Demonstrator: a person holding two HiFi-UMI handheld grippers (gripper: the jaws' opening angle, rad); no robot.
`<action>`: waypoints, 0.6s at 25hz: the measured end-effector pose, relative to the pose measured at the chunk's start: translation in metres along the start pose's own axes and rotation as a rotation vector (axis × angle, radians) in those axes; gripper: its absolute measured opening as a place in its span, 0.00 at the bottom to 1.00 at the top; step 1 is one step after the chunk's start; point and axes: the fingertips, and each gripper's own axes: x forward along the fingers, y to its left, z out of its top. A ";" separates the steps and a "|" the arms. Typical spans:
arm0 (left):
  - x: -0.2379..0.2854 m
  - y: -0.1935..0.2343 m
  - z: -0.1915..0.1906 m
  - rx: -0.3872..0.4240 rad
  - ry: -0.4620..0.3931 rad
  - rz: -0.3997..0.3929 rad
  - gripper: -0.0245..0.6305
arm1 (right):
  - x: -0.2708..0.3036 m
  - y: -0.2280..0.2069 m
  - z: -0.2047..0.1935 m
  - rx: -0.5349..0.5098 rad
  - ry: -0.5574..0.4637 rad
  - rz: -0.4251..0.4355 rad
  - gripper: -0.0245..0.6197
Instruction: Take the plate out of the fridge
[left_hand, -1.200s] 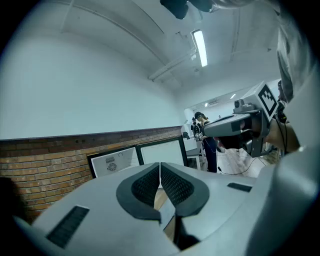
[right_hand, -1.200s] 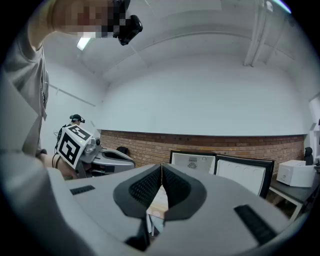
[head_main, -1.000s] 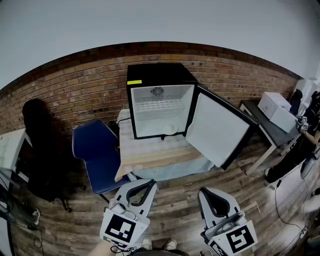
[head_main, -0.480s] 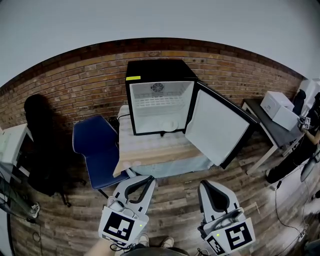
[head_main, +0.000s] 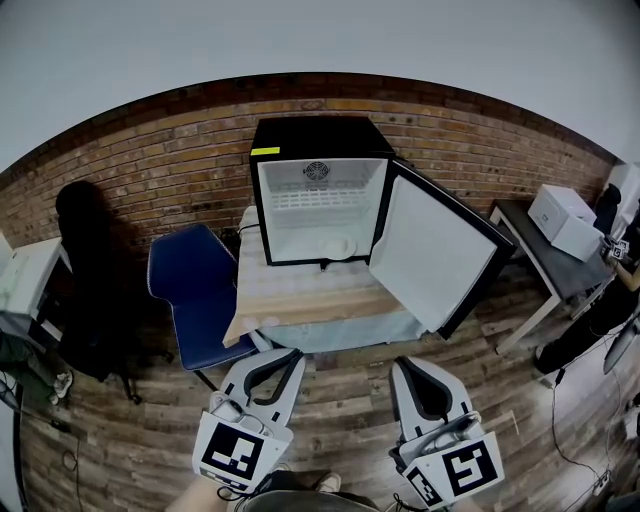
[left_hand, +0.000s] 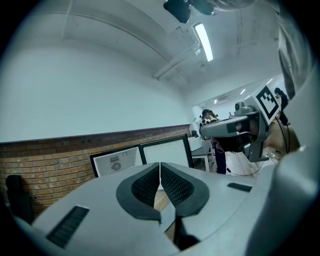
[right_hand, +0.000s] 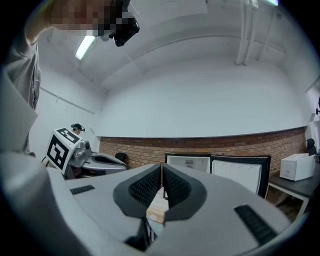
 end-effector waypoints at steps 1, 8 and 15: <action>0.000 -0.001 0.001 0.002 0.000 0.006 0.07 | -0.001 -0.001 -0.001 0.001 0.001 0.005 0.09; -0.007 -0.006 -0.003 -0.001 0.007 0.035 0.07 | -0.004 0.001 -0.012 0.002 0.016 0.034 0.09; 0.002 -0.006 -0.011 -0.003 0.003 0.036 0.07 | 0.002 -0.004 -0.024 -0.003 0.025 0.035 0.09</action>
